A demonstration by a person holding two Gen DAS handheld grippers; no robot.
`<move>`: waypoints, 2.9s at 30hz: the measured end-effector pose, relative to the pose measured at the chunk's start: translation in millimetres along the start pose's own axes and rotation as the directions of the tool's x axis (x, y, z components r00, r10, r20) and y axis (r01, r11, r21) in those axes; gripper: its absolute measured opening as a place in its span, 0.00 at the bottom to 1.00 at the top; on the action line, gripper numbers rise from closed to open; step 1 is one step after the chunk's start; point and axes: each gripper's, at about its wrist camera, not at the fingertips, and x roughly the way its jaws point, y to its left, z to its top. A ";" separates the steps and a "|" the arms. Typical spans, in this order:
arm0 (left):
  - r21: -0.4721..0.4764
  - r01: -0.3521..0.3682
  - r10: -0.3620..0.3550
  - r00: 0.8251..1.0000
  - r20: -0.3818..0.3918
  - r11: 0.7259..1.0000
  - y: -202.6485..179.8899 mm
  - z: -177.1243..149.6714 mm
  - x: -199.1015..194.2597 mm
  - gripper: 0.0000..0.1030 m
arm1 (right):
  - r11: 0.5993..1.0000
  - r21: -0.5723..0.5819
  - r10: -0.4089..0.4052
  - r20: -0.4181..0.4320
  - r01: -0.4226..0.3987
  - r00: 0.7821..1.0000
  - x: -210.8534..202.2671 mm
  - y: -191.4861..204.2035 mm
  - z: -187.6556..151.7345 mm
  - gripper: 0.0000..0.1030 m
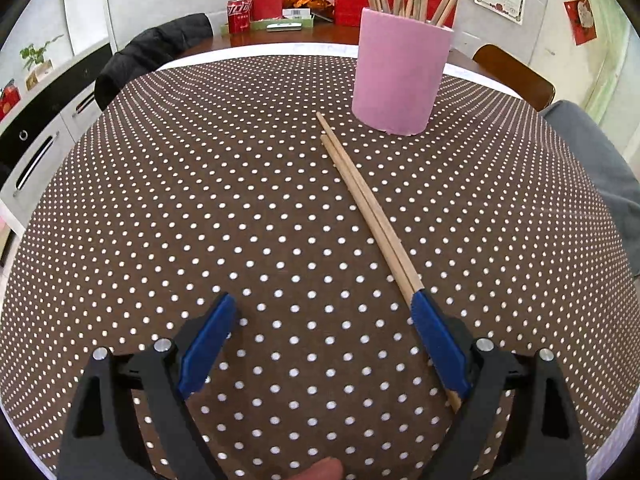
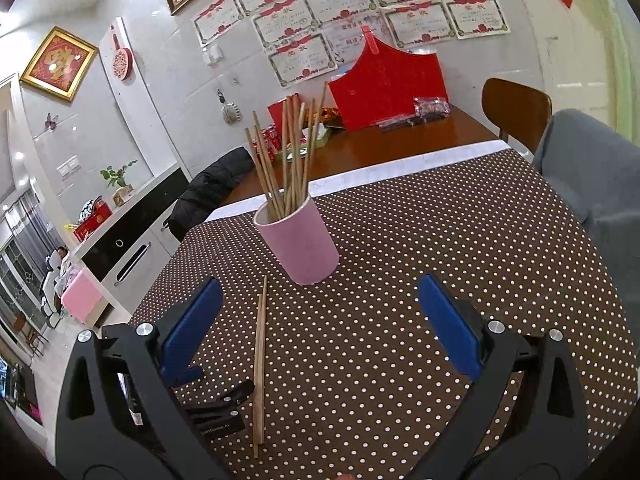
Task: Organize utensils
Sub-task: 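Move both open grippers back down to the last chopsticks, then close the left gripper on one chopstick while the right gripper grasps the other, then lift the left gripper's chopstick above the pink cup while the right gripper carries its own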
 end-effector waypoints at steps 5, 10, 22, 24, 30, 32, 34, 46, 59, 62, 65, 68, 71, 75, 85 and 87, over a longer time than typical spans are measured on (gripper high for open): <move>-0.002 -0.025 0.025 1.000 0.009 1.000 -7.8 6.0 3.6 0.86 | 1.000 0.013 0.004 -0.016 -0.003 1.000 5.7 -6.7 -3.5 0.94; -0.018 -0.031 0.031 1.000 0.001 0.999 -13.6 15.5 8.1 0.86 | 1.000 0.023 0.012 -0.026 -0.011 1.000 9.9 -11.3 -5.2 0.94; -0.041 -0.060 0.061 0.998 0.018 0.997 -18.8 20.7 12.1 0.86 | 1.000 0.030 0.012 -0.043 -0.011 0.999 14.9 -14.4 -8.0 0.94; -0.044 -0.064 0.065 0.998 0.025 0.997 -19.3 19.7 11.3 0.86 | 1.000 0.028 0.014 -0.047 -0.013 0.999 16.0 -14.4 -8.6 0.94; -0.024 -0.091 0.092 0.995 0.033 0.996 -21.6 24.6 14.9 0.86 | 1.000 0.022 0.019 -0.061 -0.018 0.998 20.9 -12.9 -8.9 0.94; -0.031 -0.094 0.095 0.995 0.023 0.995 -13.2 29.6 16.1 0.86 | 1.000 0.010 0.025 -0.091 -0.024 0.996 28.0 -9.5 -10.1 0.94; -0.039 -0.100 0.101 0.995 0.023 0.994 -1.8 31.2 15.9 0.86 | 1.000 -0.008 0.028 -0.132 -0.030 0.991 37.3 -4.5 -13.0 0.94; 0.066 -0.095 0.093 0.995 0.033 0.993 34.7 50.6 25.1 0.86 | 0.971 -0.221 -0.011 -0.410 -0.088 0.912 148.3 58.5 -38.4 0.78; 0.154 -0.101 0.095 0.994 0.045 0.983 44.2 77.9 43.3 0.86 | 0.914 -0.392 -0.114 -0.488 -0.101 0.865 209.8 105.6 -46.4 0.10; 0.157 -0.085 0.079 0.996 0.044 0.984 43.7 81.1 45.9 0.86 | 0.922 -0.370 -0.097 -0.502 -0.112 0.860 202.8 97.7 -44.9 0.10; 0.152 -0.067 0.063 0.997 0.034 0.986 44.0 84.9 49.6 0.85 | 0.932 -0.346 -0.084 -0.501 -0.110 0.861 199.1 90.5 -41.6 0.10; 0.150 0.024 -0.026 1.000 0.013 0.988 48.1 92.0 52.3 0.61 | 0.915 -0.391 -0.118 -0.490 -0.097 0.864 199.3 96.3 -43.1 0.10; 0.191 0.054 -0.057 0.998 0.013 0.980 44.7 90.7 48.4 0.22 | 0.909 -0.405 -0.130 -0.491 -0.094 0.861 200.5 102.8 -45.9 0.07; 0.157 0.078 -0.081 0.997 0.012 0.984 49.3 85.4 44.6 0.05 | 0.929 -0.350 -0.068 -0.486 -0.123 0.871 184.9 90.5 -48.9 0.06; 0.021 0.140 -0.141 0.974 0.177 0.990 63.2 79.8 -1.7 0.05 | 0.953 -0.219 0.128 -0.340 -0.211 0.932 121.1 62.8 -32.2 0.06; 0.012 0.160 -0.159 0.961 0.225 0.987 63.0 82.9 -15.2 0.05 | 0.953 -0.199 0.165 -0.288 -0.228 0.943 105.1 58.1 -22.8 0.06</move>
